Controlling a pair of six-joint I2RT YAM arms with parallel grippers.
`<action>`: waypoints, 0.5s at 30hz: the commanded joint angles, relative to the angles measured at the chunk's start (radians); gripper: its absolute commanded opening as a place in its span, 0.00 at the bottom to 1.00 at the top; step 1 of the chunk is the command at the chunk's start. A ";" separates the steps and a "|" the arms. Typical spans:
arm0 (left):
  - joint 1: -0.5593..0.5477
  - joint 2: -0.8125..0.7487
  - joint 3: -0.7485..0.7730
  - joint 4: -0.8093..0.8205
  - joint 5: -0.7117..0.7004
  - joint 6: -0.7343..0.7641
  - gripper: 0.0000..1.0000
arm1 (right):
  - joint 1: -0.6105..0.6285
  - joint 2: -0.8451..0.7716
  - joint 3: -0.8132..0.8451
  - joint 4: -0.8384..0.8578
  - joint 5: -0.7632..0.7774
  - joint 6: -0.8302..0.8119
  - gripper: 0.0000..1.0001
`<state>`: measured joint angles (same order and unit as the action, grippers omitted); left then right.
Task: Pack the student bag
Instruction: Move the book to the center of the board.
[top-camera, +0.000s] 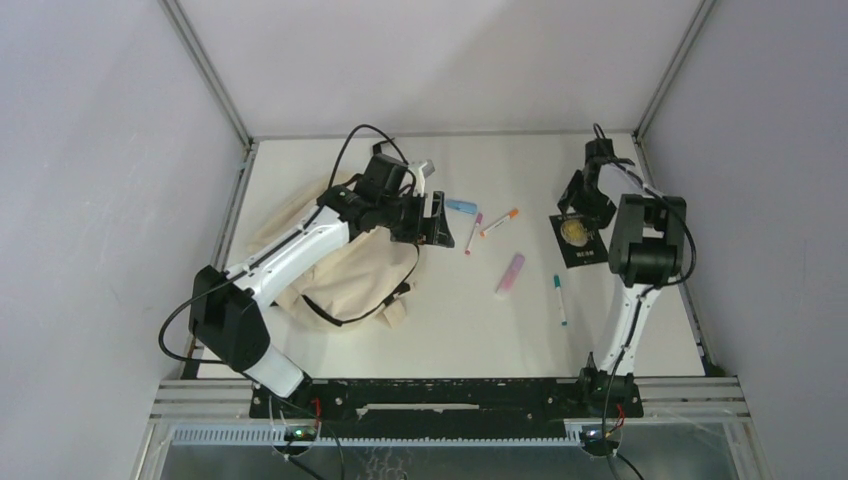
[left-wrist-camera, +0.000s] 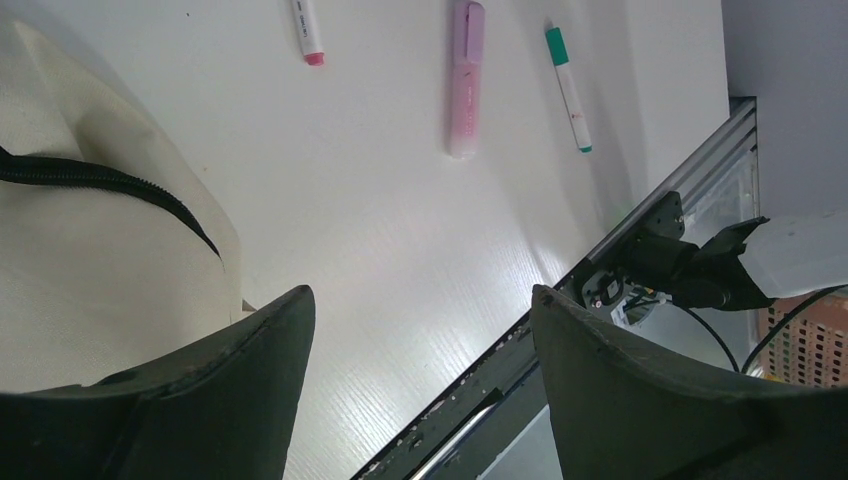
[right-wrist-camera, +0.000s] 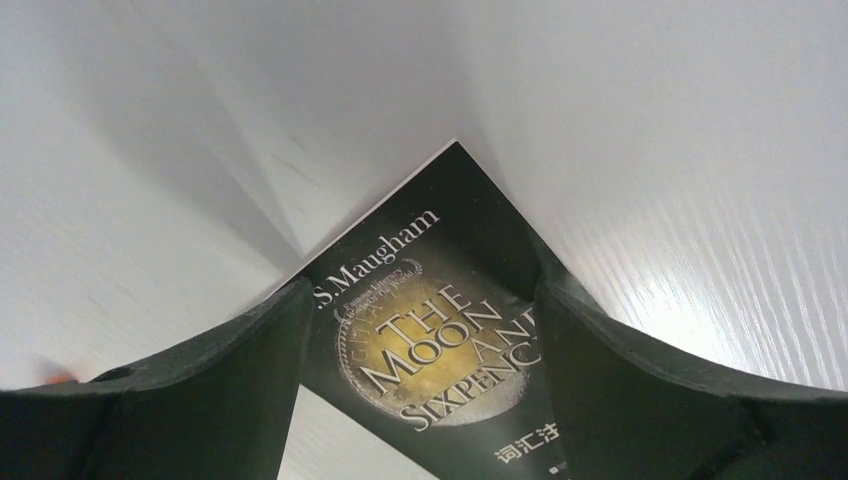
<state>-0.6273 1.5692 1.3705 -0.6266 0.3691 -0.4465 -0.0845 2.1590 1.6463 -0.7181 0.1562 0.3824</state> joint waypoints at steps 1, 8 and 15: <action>-0.005 -0.033 -0.010 0.050 0.034 -0.013 0.83 | -0.009 -0.142 -0.225 0.053 -0.103 0.072 0.88; -0.038 0.032 0.030 0.090 0.070 -0.033 0.83 | -0.016 -0.332 -0.311 0.098 -0.202 0.061 0.89; -0.082 0.087 0.090 0.094 0.069 -0.055 0.83 | -0.080 -0.524 -0.464 0.135 -0.158 0.072 0.91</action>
<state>-0.6918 1.6535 1.3888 -0.5602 0.4076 -0.4812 -0.1307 1.7535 1.2392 -0.6182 -0.0216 0.4343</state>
